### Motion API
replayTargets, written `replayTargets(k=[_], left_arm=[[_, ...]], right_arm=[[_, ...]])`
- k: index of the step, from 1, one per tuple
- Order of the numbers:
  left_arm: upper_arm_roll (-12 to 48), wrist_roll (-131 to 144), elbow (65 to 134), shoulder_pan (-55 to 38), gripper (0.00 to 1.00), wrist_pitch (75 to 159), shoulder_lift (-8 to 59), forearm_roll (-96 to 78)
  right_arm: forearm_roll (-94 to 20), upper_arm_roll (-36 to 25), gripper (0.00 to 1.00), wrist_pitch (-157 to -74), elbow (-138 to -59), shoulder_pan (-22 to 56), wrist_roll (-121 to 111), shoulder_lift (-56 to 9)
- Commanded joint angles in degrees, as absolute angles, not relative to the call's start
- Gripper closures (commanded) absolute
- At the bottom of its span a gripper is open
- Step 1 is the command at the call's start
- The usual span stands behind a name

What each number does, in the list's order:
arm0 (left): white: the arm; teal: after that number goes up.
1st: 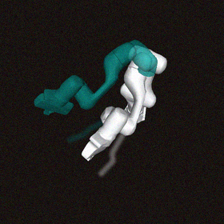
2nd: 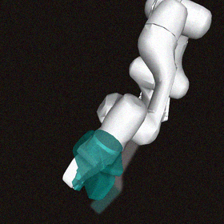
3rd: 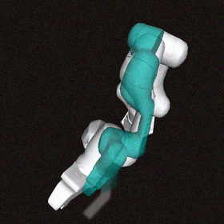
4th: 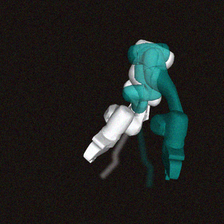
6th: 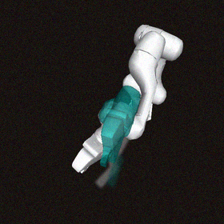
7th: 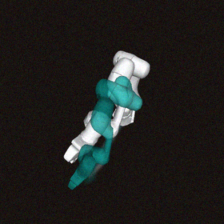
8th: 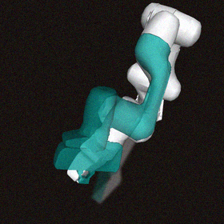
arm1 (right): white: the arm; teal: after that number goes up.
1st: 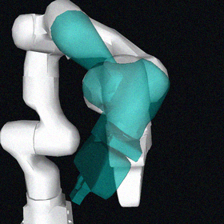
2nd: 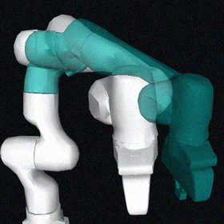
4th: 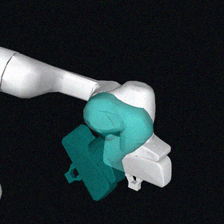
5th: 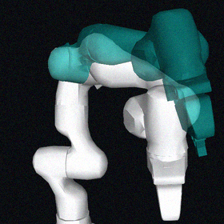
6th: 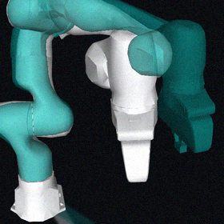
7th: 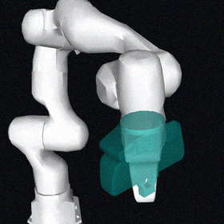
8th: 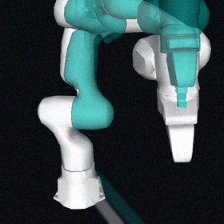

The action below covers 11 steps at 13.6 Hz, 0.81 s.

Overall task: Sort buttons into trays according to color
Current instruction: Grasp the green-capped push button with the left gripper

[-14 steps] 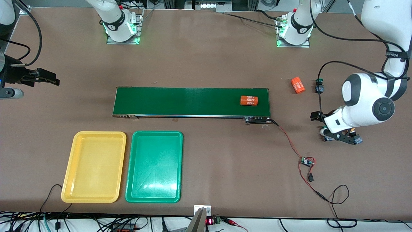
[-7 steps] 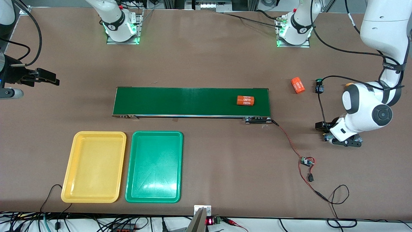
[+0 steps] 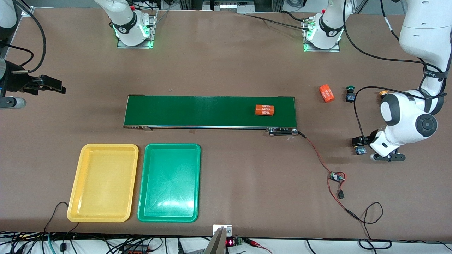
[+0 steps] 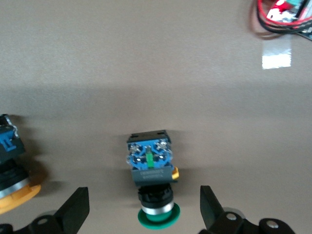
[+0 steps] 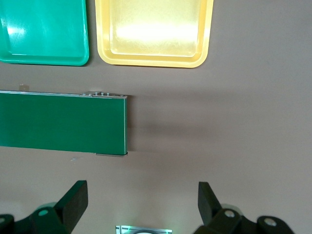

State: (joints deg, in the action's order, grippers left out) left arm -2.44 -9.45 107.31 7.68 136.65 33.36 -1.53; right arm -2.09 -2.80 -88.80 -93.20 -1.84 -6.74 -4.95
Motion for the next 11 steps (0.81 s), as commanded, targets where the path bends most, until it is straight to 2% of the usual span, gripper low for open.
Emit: replayTargets(k=[1,3,4,5,6,8,11], left_arm=[[-2.2,-9.4,107.2,7.7,0.00,139.8,34.7,-3.3],[-1.8,-9.3,111.5,7.6,0.00,147.7,34.7,-3.3],[-1.6,-9.2,112.8,7.6,0.05,149.6,34.5,-3.3],[-1.7,-9.1,112.9,7.3,0.24,149.5,34.3,-3.3],[-1.6,-9.3,112.9,6.9,0.54,149.1,33.9,-3.2],[-1.5,-9.3,112.3,5.6,1.00,145.1,32.9,-2.6],[-1.3,-11.8,111.1,5.5,1.00,142.1,31.7,-2.3]], right_arm=[[-3.2,-2.7,0.00,-89.2,-93.6,-2.1,-7.0,-4.7],[-3.2,-2.7,0.00,-89.2,-93.6,-2.2,-7.3,-4.7],[-3.2,-2.8,0.00,-89.2,-93.6,-2.2,-7.4,-4.7],[-3.2,-2.8,0.00,-89.2,-93.6,-2.2,-7.4,-4.7],[-3.2,-2.9,0.00,-89.1,-93.6,-2.2,-7.4,-4.7],[-3.2,-2.9,0.00,-89.1,-93.7,-2.2,-7.5,-4.7],[-3.2,-2.9,0.00,-89.1,-93.7,-2.3,-7.6,-4.7]])
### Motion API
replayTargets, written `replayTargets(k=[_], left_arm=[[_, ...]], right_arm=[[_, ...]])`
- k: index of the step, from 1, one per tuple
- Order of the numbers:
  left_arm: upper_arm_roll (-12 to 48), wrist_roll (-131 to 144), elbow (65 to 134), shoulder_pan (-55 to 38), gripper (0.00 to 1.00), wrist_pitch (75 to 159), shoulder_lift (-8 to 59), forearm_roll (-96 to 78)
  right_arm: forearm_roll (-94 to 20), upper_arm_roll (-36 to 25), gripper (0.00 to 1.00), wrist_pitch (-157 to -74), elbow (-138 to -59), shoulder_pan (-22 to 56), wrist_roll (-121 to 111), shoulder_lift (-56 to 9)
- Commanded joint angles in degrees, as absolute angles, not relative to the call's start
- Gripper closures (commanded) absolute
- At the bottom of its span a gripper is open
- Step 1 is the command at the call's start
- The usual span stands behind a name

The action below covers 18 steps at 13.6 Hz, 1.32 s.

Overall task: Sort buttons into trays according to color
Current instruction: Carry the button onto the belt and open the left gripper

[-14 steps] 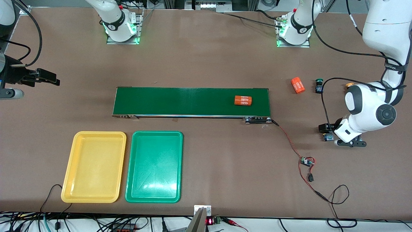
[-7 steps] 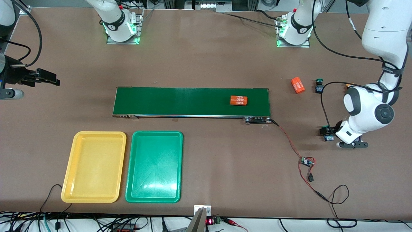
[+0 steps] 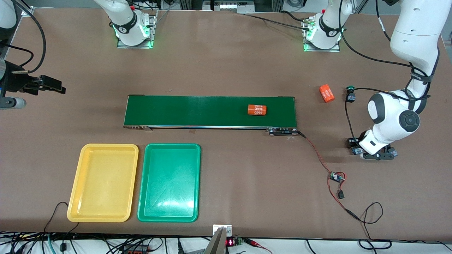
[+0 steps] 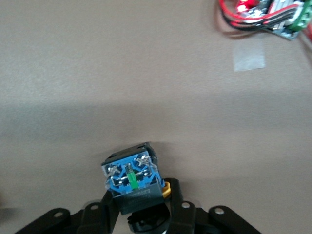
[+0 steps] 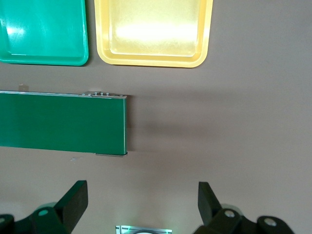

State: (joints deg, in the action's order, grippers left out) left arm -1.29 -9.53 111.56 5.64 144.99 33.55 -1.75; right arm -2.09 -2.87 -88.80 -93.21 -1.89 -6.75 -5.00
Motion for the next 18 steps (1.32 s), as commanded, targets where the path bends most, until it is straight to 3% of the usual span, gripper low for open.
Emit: replayTargets(k=[1,5,11,14,18], left_arm=[[-0.9,-13.3,111.1,5.5,1.00,140.4,30.7,-2.3],[4.0,-14.8,111.1,5.2,1.00,132.2,25.8,-2.4],[10.8,-6.3,111.7,-4.6,1.00,117.8,18.4,-2.9],[16.9,3.1,111.8,-4.7,1.00,118.1,17.8,-3.2],[18.6,3.7,112.8,-6.2,1.00,121.0,18.7,-3.3]], right_arm=[[-3.2,-2.9,0.00,-89.1,-93.7,-2.3,-7.6,-4.7],[-3.2,-2.9,0.00,-88.9,-93.8,-2.2,-7.6,-4.7],[-3.2,-2.9,0.00,-88.2,-94.0,-2.6,-7.6,-4.6],[-3.2,-2.9,0.00,-88.3,-94.0,-2.6,-7.6,-4.7],[-3.2,-2.9,0.00,-88.4,-95.0,-2.4,-7.6,-4.3]])
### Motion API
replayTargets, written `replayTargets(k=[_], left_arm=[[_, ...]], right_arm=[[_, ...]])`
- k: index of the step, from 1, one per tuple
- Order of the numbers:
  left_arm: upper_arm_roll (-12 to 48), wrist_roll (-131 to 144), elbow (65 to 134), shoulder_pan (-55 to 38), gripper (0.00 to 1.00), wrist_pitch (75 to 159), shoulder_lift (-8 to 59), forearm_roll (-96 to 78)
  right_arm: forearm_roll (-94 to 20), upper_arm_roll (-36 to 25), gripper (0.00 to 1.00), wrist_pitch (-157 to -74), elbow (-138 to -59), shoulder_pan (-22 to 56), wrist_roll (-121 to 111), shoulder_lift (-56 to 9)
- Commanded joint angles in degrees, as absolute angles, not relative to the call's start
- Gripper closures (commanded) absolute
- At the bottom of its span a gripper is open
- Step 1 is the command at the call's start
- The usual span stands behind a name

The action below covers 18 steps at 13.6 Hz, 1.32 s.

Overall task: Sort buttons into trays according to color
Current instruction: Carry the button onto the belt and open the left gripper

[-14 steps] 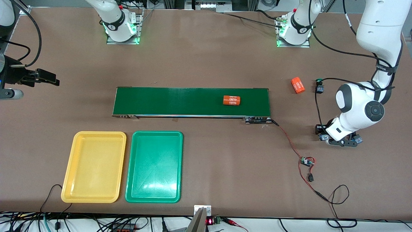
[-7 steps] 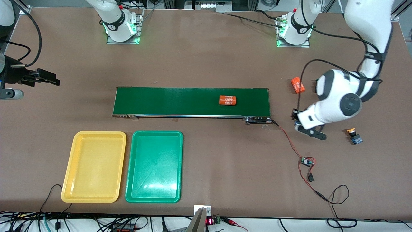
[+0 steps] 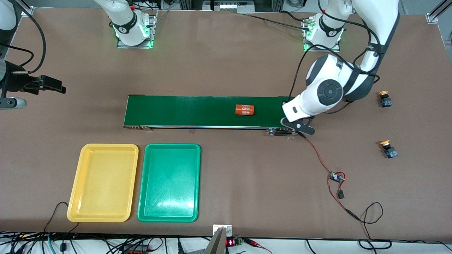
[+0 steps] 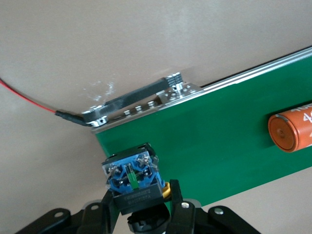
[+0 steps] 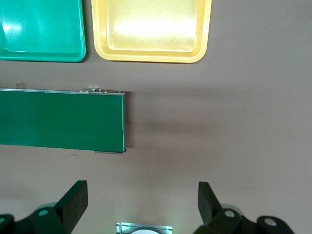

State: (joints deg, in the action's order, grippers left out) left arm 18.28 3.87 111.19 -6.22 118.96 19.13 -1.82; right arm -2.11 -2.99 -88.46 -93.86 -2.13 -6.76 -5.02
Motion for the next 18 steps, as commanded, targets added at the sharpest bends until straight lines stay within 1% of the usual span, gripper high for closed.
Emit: replayTargets(k=[1,5,7,8,9,10,12,14,15,16,18], left_arm=[[19.0,3.7,113.5,-6.2,1.00,122.6,19.7,-3.3],[19.0,3.3,114.4,-7.2,0.98,124.9,22.0,-3.3],[18.9,3.3,114.9,-7.2,0.93,125.9,23.5,-3.3],[19.0,3.8,114.9,-7.2,0.67,125.9,23.7,-3.3],[19.0,3.4,114.8,-7.2,0.01,125.4,23.2,-3.3],[19.0,3.5,114.6,-7.1,0.00,125.0,21.9,-3.3],[18.8,3.5,113.4,-6.5,0.00,121.0,18.6,-3.6],[17.8,3.1,113.2,-4.5,0.00,120.0,15.7,-3.8],[17.6,3.2,113.3,-2.9,0.00,119.6,14.9,-3.7],[16.6,3.3,113.3,-1.4,0.00,117.3,14.5,-3.6],[13.5,3.0,113.5,1.0,0.00,114.7,14.5,-3.1]], right_arm=[[-3.2,-2.9,0.00,-88.5,-95.2,-2.4,-7.6,-4.2],[-3.3,-2.6,0.00,-88.8,-96.5,-2.1,-7.3,-3.5],[-3.3,-2.6,0.00,-89.0,-97.7,-2.1,-7.3,-2.7],[-3.3,-2.5,0.00,-89.7,-98.9,-2.0,-6.8,-1.9],[-3.3,-2.5,0.00,-90.6,-100.0,-1.9,-6.7,-1.2],[-3.3,-2.4,0.00,-90.8,-100.6,-1.9,-6.7,-0.7],[-3.3,-2.5,0.00,-90.9,-101.1,-1.9,-6.7,-0.4],[-3.3,-2.5,0.00,-90.6,-101.5,-2.0,-6.2,0.3],[-3.3,-2.5,0.00,-90.5,-101.5,-2.1,-6.2,0.3],[-2.9,-2.5,0.00,-90.4,-101.3,-2.0,-6.2,0.3],[-2.6,-2.3,0.00,-90.0,-101.1,-1.9,-4.4,0.3]])
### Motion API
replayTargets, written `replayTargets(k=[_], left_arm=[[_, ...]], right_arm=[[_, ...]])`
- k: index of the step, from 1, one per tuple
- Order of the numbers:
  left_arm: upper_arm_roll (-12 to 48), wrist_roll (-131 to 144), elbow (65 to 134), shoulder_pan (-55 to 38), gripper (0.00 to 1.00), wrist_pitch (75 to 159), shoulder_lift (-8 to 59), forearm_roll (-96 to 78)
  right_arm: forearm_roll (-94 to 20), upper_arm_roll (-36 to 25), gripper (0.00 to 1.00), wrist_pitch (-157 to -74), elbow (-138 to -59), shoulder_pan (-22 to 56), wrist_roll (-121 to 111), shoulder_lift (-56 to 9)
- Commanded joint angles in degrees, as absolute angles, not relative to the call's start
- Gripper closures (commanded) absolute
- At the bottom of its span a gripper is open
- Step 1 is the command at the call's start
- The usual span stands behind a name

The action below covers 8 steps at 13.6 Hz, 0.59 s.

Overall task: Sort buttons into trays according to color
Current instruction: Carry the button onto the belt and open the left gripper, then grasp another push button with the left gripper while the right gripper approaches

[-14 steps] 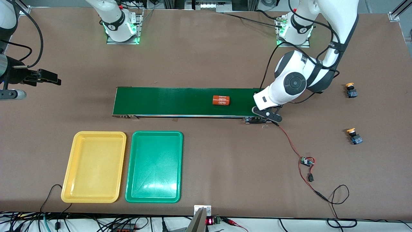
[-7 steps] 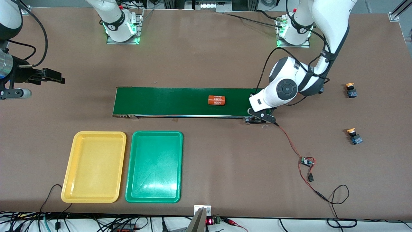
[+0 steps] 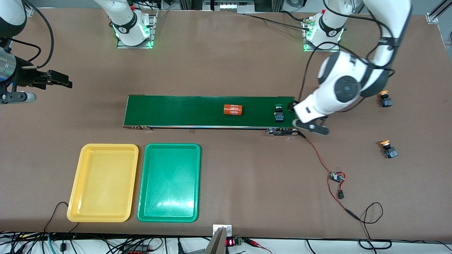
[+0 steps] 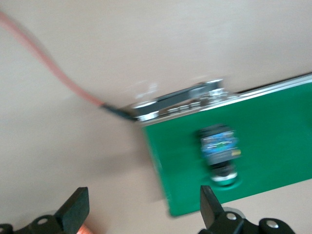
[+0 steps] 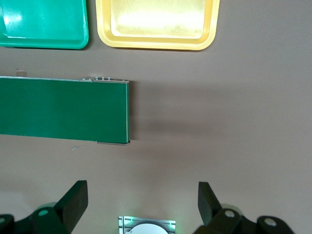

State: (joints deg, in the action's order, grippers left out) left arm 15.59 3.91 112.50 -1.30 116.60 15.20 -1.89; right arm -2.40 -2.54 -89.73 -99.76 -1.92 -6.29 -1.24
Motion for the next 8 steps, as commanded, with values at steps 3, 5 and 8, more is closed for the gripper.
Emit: replayTargets(k=[3,5,8], left_arm=[[13.4,3.0,113.6,6.9,0.00,112.9,14.9,-2.8],[13.3,3.2,113.2,10.0,0.00,114.0,16.0,-1.2],[13.2,3.3,111.8,16.5,0.00,122.4,19.4,4.5]], right_arm=[[-2.3,-2.2,0.00,-89.9,-101.3,-0.7,-1.8,0.9],[-2.3,-2.1,0.00,-89.3,-101.7,1.0,-1.1,1.8],[-2.3,-1.8,0.00,-88.8,-103.6,3.1,1.8,3.9]])
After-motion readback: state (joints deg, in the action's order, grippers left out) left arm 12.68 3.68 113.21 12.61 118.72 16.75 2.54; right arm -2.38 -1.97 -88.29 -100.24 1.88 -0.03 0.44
